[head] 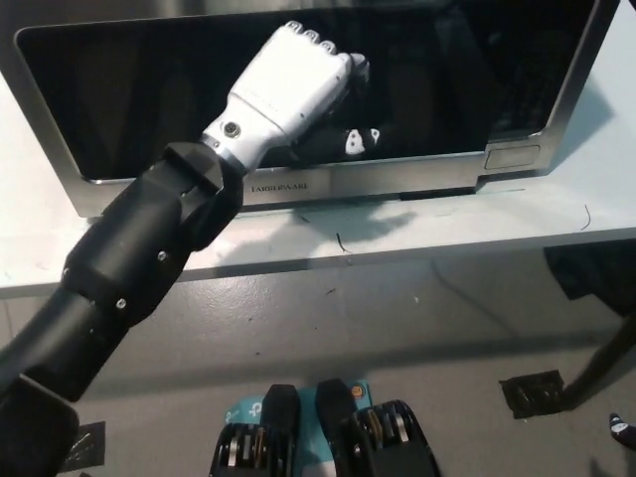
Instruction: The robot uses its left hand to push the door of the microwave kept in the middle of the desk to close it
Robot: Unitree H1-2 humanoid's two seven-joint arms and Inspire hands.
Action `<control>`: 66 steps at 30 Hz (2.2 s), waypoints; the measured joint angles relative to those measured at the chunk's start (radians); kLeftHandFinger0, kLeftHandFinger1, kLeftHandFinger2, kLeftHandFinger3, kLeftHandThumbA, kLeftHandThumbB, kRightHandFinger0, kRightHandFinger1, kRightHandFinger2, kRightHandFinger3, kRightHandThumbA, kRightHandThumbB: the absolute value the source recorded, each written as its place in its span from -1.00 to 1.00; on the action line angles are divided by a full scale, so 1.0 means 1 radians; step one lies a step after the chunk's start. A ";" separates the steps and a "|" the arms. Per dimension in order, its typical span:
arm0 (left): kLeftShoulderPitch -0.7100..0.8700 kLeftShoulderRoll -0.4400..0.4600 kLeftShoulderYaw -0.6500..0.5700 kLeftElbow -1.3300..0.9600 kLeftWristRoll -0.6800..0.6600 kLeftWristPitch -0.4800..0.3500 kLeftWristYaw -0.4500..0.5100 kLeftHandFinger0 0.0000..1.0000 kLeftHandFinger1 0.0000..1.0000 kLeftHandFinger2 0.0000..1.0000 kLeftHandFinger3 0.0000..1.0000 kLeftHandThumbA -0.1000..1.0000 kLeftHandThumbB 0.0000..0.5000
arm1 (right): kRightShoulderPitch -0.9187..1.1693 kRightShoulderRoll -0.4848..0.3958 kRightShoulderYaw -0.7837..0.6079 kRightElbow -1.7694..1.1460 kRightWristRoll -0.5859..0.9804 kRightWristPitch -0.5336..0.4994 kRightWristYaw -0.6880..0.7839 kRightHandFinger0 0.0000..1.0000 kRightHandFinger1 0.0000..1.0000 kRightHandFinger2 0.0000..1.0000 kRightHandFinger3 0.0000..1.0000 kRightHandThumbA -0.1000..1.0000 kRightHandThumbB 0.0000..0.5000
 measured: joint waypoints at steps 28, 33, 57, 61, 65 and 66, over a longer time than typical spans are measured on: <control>-0.085 -0.022 -0.025 0.088 0.070 0.009 0.108 -0.83 -0.81 -0.67 -0.16 1.00 1.00 | 0.029 0.028 0.001 0.010 0.000 -0.001 0.000 1.00 1.00 1.00 1.00 0.23 -1.00; 0.061 0.031 0.043 -0.115 0.071 0.045 0.092 -0.15 -0.22 -0.08 0.21 -0.09 0.24 | 0.028 0.029 0.001 0.010 0.000 -0.001 0.000 1.00 1.00 1.00 1.00 0.23 -1.00; 0.834 0.098 0.374 -0.658 0.032 0.067 0.020 1.00 1.00 1.00 1.00 1.00 -0.14 | 0.019 0.012 0.000 0.008 0.000 -0.001 0.000 1.00 1.00 1.00 1.00 0.23 -1.00; 0.843 0.082 0.420 -0.505 0.000 0.083 0.028 1.00 1.00 1.00 1.00 1.00 0.59 | 0.010 0.011 0.000 0.008 0.001 -0.001 0.000 1.00 1.00 1.00 1.00 0.23 -1.00; 0.851 0.036 0.441 -0.315 -0.047 0.098 0.034 1.00 1.00 1.00 1.00 1.00 0.91 | 0.000 0.008 -0.002 0.009 0.001 -0.001 0.000 1.00 1.00 1.00 1.00 0.23 -1.00; 0.850 0.029 0.440 -0.273 -0.054 0.097 0.041 1.00 1.00 1.00 1.00 1.00 1.00 | -0.001 0.008 -0.002 0.009 0.001 -0.001 0.000 1.00 1.00 1.00 1.00 0.23 -1.00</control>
